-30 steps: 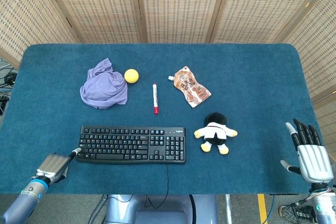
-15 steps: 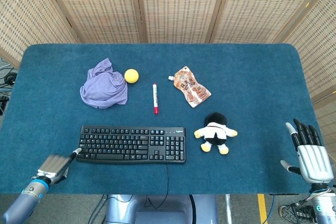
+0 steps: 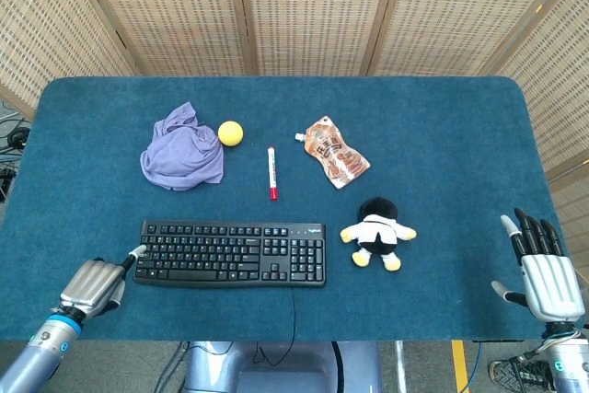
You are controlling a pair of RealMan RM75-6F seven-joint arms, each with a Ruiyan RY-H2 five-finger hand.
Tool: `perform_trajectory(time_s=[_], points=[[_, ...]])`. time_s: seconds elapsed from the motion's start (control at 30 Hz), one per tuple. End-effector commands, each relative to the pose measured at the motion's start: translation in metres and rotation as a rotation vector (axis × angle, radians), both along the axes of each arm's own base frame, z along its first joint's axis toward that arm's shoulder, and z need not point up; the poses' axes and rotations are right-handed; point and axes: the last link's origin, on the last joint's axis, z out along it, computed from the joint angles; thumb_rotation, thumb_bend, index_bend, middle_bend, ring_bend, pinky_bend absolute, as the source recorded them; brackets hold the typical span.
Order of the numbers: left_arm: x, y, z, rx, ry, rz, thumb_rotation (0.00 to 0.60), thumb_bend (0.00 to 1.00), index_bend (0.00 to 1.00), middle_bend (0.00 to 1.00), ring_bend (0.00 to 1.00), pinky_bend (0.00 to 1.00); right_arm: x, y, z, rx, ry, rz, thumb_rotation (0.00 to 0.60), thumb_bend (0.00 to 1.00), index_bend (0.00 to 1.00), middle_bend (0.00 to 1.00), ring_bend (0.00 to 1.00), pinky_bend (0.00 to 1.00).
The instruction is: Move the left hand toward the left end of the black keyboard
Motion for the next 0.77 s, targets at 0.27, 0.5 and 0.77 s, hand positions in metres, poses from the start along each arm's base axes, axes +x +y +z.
perform_trajectory(time_s=[0.27,0.5,0.77], points=[[-0.008,-0.021,0.022,0.402,-0.229,-0.189,0.600,0.10,0.00,0.00,0.00,0.00,0.000,0.000,-0.001,0.002,0.005,0.006,0.600,0.00,0.00,0.00,0.00,0.00],[-0.033,-0.019,0.022,0.564,-0.192,-0.267,0.600,0.02,0.00,0.00,0.00,0.00,0.002,-0.001,-0.003,0.000,0.009,0.019,0.600,0.00,0.00,0.00,0.00,0.00],[-0.045,-0.018,0.026,0.573,-0.189,-0.235,0.600,0.03,0.00,0.00,0.00,0.00,0.004,-0.001,-0.008,0.009,0.026,0.027,0.600,0.00,0.00,0.00,0.00,0.00]])
